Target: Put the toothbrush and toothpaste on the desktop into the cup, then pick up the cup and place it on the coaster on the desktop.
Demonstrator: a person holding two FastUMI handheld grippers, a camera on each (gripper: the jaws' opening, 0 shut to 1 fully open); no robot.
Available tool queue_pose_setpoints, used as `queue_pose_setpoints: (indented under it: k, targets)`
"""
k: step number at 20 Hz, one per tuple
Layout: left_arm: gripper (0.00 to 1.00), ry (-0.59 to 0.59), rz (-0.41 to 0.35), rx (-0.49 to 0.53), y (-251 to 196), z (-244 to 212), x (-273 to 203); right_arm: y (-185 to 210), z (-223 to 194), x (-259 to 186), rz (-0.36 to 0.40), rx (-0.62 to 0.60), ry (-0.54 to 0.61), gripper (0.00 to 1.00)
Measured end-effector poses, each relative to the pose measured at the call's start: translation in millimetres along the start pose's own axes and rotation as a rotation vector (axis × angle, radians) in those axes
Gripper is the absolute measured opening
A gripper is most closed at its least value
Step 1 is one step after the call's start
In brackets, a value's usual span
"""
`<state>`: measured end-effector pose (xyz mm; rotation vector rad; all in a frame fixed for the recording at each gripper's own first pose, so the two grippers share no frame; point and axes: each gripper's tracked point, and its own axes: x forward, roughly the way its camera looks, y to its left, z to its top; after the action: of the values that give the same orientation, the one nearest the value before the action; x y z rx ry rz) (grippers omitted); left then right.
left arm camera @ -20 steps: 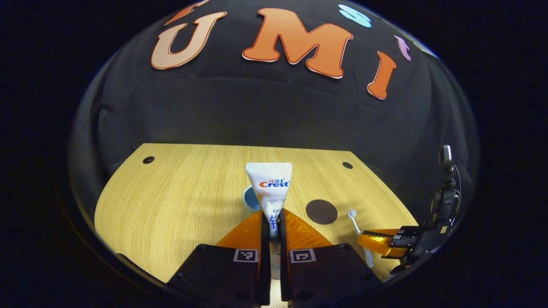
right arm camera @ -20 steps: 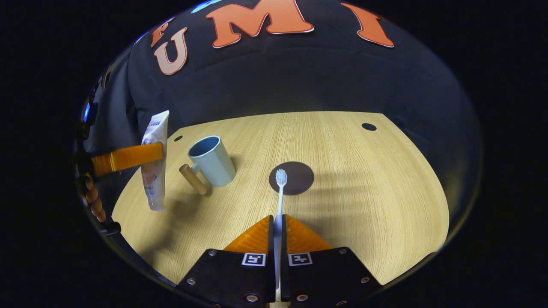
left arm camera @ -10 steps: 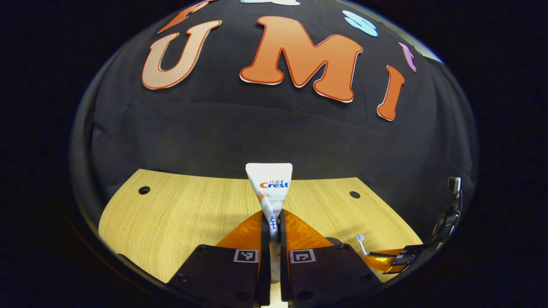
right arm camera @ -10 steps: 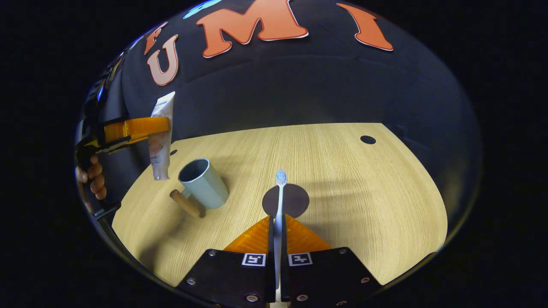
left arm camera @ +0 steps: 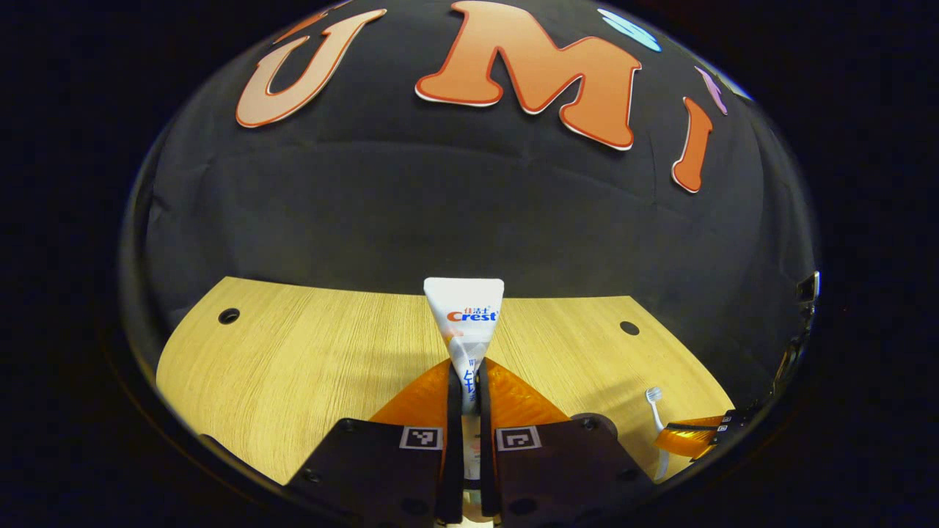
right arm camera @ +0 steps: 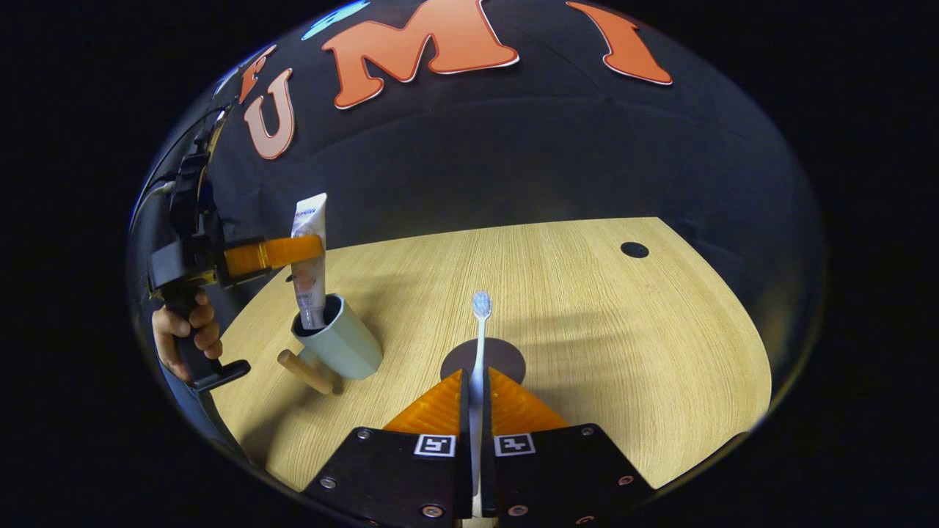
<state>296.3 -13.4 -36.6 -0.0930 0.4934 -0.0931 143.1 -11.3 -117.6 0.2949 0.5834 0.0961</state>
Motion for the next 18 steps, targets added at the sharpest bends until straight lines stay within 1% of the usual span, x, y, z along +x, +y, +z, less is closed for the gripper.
queue_pose_setpoints:
  k: [3, 7, 12, 15, 16, 17, 18]
  targets:
    - [0.13, 0.029, 0.002, -0.019, 2.8, -11.8, 4.3, 2.7, 1.4, 2.7, 0.01, 0.014, -0.006, 0.05]
    - [0.14, 0.024, 0.002, -0.007, 3.0, -20.9, -4.9, 5.0, 7.7, 1.7, 0.024, 0.023, -0.021, 0.05]
    - [0.19, 0.047, -0.025, 0.005, -2.1, -38.3, -17.0, 16.6, 15.7, -5.0, 0.047, 0.032, -0.054, 0.05]
    - [0.23, 0.065, -0.014, 0.016, 0.3, -47.5, -22.2, 26.5, 25.4, -7.3, 0.064, 0.032, -0.088, 0.05]
    - [0.21, 0.073, -0.02, 0.014, -1.5, -49.9, -25.3, 31.2, 30.2, -8.2, 0.072, 0.036, -0.105, 0.05]
    - [0.26, 0.069, -0.024, 0.015, -1.5, -48.8, -27.2, 36.7, 36.0, -11.0, 0.087, 0.036, -0.126, 0.05]
    - [0.25, 0.065, -0.018, 0.025, 1.3, -50.8, -31.6, 41.7, 43.5, -11.6, 0.097, 0.04, -0.151, 0.05]
